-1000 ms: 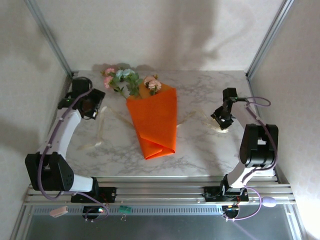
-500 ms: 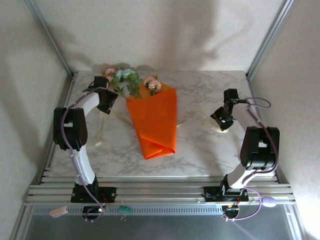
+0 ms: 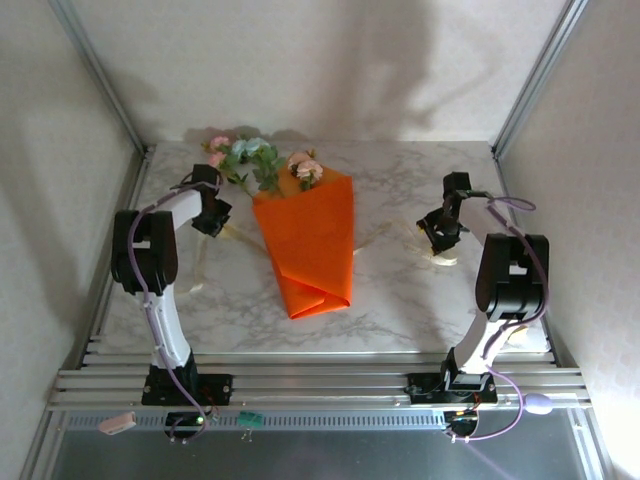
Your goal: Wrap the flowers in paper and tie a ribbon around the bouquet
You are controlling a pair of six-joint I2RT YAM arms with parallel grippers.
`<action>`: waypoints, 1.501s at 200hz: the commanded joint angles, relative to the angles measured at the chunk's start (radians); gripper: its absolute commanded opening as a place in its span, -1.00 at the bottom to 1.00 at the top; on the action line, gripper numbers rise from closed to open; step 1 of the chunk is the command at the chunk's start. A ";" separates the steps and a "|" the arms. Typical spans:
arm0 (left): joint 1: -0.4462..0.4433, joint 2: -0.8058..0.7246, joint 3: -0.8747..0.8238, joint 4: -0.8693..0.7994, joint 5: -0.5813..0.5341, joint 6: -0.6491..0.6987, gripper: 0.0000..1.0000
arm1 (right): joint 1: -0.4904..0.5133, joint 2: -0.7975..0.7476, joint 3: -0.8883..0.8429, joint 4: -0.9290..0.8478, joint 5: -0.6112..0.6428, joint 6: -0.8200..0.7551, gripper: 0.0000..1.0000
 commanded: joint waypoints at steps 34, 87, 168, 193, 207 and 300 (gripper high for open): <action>0.019 -0.058 -0.073 0.047 -0.012 0.036 -1.00 | 0.024 0.062 -0.011 0.189 -0.036 0.398 0.01; 0.028 -0.154 -0.101 0.042 0.027 0.043 -1.00 | 0.059 0.122 0.027 0.144 -0.043 0.574 -0.01; 0.046 -0.241 -0.145 0.017 0.017 0.054 -1.00 | 0.059 0.131 0.001 0.122 0.054 0.615 -0.07; 0.061 -0.263 -0.158 0.007 0.013 0.053 -1.00 | 0.041 0.173 0.041 0.143 0.077 0.534 -0.79; 0.075 -0.269 -0.158 -0.001 0.014 0.059 -1.00 | 0.040 0.175 0.091 0.146 0.106 0.450 -1.00; 0.063 -0.264 -0.014 -0.067 0.001 0.136 -1.00 | 0.137 0.101 0.275 0.140 0.097 0.006 -1.00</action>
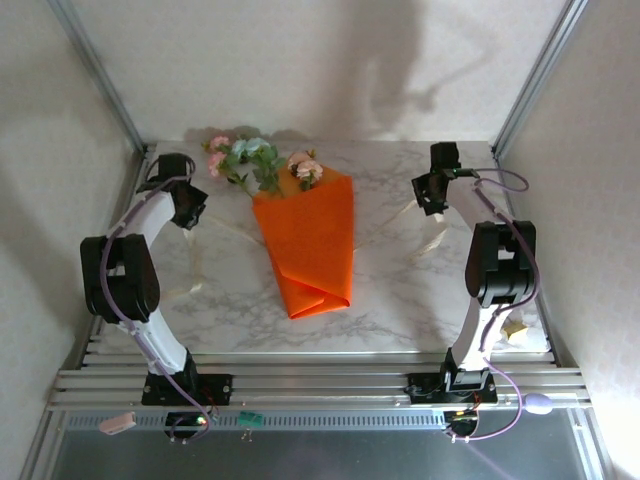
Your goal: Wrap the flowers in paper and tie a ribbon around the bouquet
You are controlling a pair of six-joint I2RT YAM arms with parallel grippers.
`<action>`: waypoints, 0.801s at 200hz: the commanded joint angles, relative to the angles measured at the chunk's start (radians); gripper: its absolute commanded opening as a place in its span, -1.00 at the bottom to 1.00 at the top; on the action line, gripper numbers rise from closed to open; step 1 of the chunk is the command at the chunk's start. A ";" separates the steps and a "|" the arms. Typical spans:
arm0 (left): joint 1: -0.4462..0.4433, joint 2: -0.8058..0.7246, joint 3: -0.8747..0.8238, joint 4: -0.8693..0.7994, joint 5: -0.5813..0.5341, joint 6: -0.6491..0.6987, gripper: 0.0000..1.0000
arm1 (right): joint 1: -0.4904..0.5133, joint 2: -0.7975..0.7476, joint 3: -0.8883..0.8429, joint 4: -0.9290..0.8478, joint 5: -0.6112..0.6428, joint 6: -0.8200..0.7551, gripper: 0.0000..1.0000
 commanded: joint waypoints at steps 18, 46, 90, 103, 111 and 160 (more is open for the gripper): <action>-0.091 -0.028 0.059 -0.047 -0.016 0.084 -1.00 | 0.098 -0.034 0.005 0.022 -0.094 -0.194 -1.00; -0.220 -0.044 0.154 -0.113 -0.079 0.132 -1.00 | 0.189 -0.091 -0.009 0.079 -0.160 -0.277 -1.00; -0.437 0.096 0.321 -0.224 -0.105 0.208 -1.00 | 0.263 -0.068 0.030 -0.013 -0.162 -0.344 -1.00; -0.475 0.159 0.381 -0.249 -0.106 0.230 -1.00 | 0.260 -0.039 0.044 -0.061 -0.161 -0.351 -1.00; -0.489 0.194 0.413 -0.258 -0.093 0.234 -1.00 | 0.261 -0.026 0.051 -0.083 -0.156 -0.361 -1.00; -0.609 0.329 0.592 -0.379 -0.098 0.291 -0.97 | 0.261 -0.045 -0.009 -0.056 -0.188 -0.376 -1.00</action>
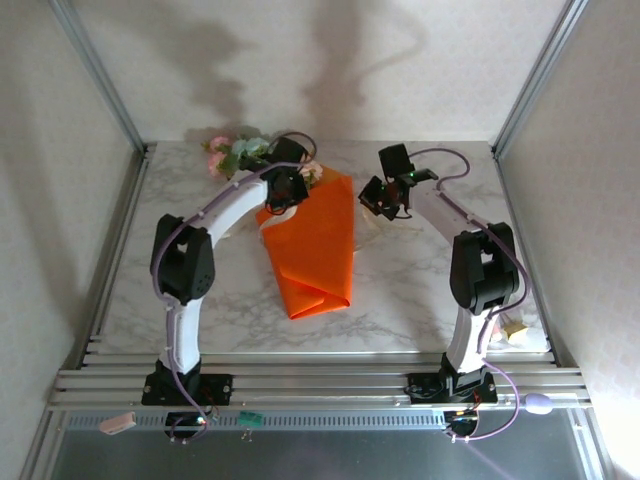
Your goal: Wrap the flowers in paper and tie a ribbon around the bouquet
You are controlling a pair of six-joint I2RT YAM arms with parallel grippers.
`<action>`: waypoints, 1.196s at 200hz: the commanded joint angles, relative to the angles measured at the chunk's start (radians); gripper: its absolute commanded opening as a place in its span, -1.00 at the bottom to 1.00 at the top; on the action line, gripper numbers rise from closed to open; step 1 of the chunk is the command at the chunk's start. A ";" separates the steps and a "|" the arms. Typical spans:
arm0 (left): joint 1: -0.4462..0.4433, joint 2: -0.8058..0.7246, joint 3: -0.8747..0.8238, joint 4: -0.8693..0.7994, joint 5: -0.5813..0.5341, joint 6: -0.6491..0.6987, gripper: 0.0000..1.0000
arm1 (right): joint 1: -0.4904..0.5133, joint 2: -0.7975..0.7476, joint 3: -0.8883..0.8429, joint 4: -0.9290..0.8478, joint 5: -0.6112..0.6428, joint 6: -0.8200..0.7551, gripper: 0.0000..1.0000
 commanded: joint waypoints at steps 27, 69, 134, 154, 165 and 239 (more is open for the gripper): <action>-0.111 0.022 0.049 -0.142 -0.061 0.033 -0.95 | 0.005 -0.054 -0.066 -0.007 -0.048 -0.037 -1.00; -0.191 -0.002 -0.023 0.003 0.043 0.031 -0.62 | 0.011 -0.151 -0.198 0.027 -0.082 -0.060 -1.00; -0.127 -0.054 0.063 -0.130 -0.103 0.006 0.34 | 0.035 -0.245 -0.371 0.161 -0.168 -0.173 -1.00; 0.019 -0.152 -0.091 -0.055 -0.002 -0.073 0.33 | 0.055 -0.246 -0.366 0.174 -0.192 -0.262 -1.00; 0.093 -0.176 -0.166 0.014 0.083 -0.096 0.32 | 0.065 -0.240 -0.359 0.173 -0.214 -0.305 -1.00; 0.072 0.016 -0.079 0.090 0.340 -0.256 0.15 | 0.080 -0.202 -0.325 0.157 -0.217 -0.327 -1.00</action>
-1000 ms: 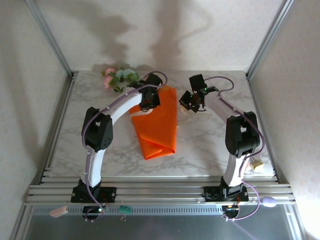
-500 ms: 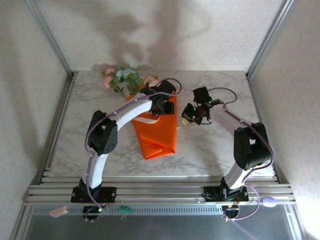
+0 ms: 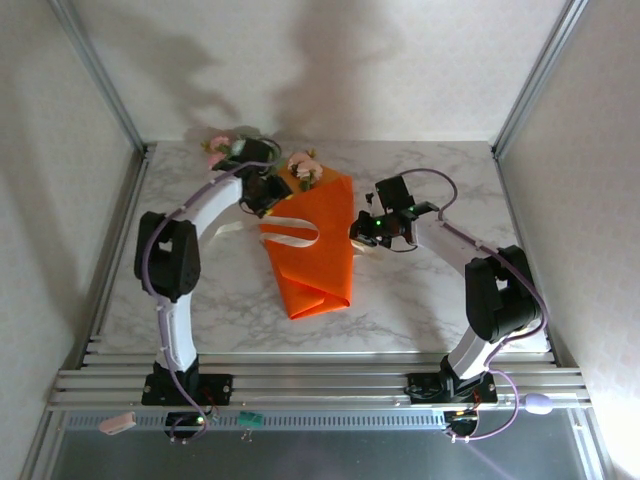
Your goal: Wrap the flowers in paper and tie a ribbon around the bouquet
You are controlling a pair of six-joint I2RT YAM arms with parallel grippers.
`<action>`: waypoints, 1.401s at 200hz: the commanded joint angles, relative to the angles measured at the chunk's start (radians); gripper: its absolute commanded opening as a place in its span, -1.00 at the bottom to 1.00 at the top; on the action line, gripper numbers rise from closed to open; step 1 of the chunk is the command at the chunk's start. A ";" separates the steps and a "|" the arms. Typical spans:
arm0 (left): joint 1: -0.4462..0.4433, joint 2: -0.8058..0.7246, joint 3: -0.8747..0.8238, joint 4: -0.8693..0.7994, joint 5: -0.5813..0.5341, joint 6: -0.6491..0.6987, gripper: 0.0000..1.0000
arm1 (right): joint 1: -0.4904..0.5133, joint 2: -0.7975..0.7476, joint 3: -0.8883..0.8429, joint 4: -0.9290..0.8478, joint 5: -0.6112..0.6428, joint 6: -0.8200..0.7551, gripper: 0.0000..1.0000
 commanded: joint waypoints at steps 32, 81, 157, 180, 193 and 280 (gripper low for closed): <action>-0.114 0.124 0.090 -0.036 0.066 -0.043 0.14 | 0.004 0.011 0.017 0.032 -0.040 -0.013 -1.00; -0.120 0.176 0.089 -0.007 0.007 -0.016 -0.39 | 0.008 0.013 -0.001 0.118 -0.168 -0.013 -1.00; -0.103 -0.137 -0.400 0.583 0.157 -0.134 -1.00 | 0.019 0.135 0.041 0.288 -0.388 0.114 -1.00; -0.091 -0.231 -0.549 0.763 0.184 -0.185 -1.00 | 0.021 0.174 0.077 0.331 -0.403 0.174 -1.00; -0.084 -0.265 -0.603 0.829 0.193 -0.206 -1.00 | 0.021 0.195 0.093 0.371 -0.420 0.223 -1.00; -0.081 -0.247 -0.684 1.004 0.208 -0.260 -1.00 | 0.030 0.248 0.079 0.603 -0.402 0.477 -1.00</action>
